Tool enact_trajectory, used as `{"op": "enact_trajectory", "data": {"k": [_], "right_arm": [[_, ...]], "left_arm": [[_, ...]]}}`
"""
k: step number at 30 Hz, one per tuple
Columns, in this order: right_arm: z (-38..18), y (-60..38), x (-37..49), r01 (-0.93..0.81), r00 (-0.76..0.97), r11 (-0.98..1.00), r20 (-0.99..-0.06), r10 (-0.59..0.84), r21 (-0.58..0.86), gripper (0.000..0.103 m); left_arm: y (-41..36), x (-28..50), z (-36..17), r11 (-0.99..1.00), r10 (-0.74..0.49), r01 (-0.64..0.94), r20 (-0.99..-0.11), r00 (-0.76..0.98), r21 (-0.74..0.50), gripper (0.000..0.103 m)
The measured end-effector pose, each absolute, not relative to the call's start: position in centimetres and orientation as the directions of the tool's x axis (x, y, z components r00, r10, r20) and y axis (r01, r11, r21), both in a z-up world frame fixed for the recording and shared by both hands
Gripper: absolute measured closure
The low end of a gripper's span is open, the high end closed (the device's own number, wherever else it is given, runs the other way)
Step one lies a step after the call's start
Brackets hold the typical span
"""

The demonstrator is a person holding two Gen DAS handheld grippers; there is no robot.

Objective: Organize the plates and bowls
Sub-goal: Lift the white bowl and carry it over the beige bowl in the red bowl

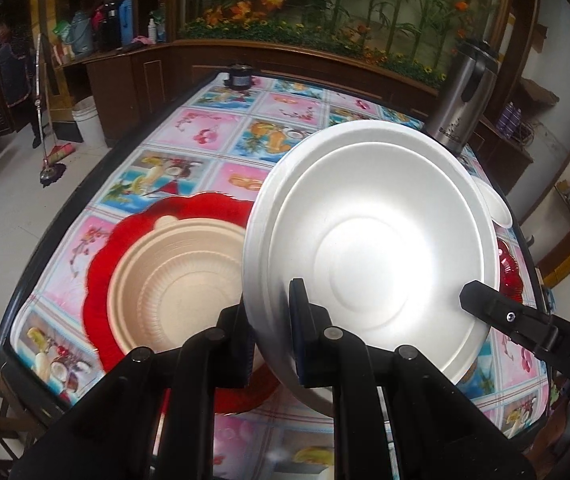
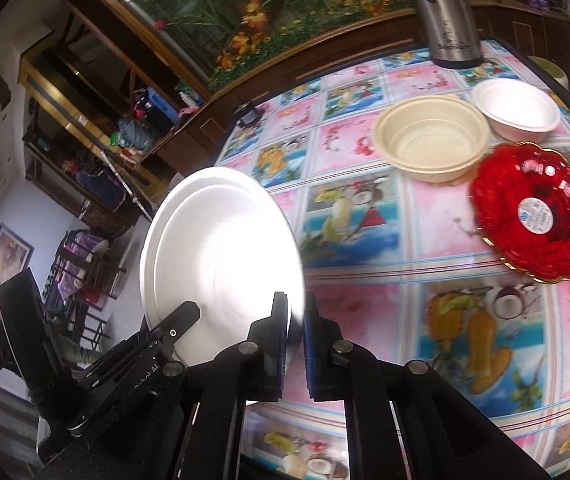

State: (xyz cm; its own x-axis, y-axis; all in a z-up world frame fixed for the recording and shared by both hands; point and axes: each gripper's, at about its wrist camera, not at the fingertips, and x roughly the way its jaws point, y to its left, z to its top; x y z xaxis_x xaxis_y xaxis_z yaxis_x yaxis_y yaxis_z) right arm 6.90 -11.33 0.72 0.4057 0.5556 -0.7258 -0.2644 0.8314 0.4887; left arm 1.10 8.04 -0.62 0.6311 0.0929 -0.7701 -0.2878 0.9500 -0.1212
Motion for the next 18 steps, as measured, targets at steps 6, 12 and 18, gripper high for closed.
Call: {"op": "enact_trajectory", "data": {"k": [6, 12, 18], "right_arm": [[0.9, -8.1, 5.9, -0.325, 0.377, 0.814, -0.724, 0.578, 0.481, 0.096], [1.6, -5.1, 5.0, -0.383, 0.356, 0.792, -0.715, 0.602, 0.475, 0.096], [2.6, -2.6, 4.4, -0.431, 0.341, 0.767, -0.701, 0.626, 0.476, 0.096]], "left_arm": [[10.7, -1.1, -0.3, 0.929, 0.131, -0.346, -0.757, 0.64, -0.131, 0.09], [13.1, -2.9, 0.4, 0.908, 0.162, -0.392, -0.738, 0.655, -0.148, 0.09], [15.5, -4.0, 1.1, 0.888, 0.192, -0.431, -0.72, 0.667, -0.162, 0.09]]}}
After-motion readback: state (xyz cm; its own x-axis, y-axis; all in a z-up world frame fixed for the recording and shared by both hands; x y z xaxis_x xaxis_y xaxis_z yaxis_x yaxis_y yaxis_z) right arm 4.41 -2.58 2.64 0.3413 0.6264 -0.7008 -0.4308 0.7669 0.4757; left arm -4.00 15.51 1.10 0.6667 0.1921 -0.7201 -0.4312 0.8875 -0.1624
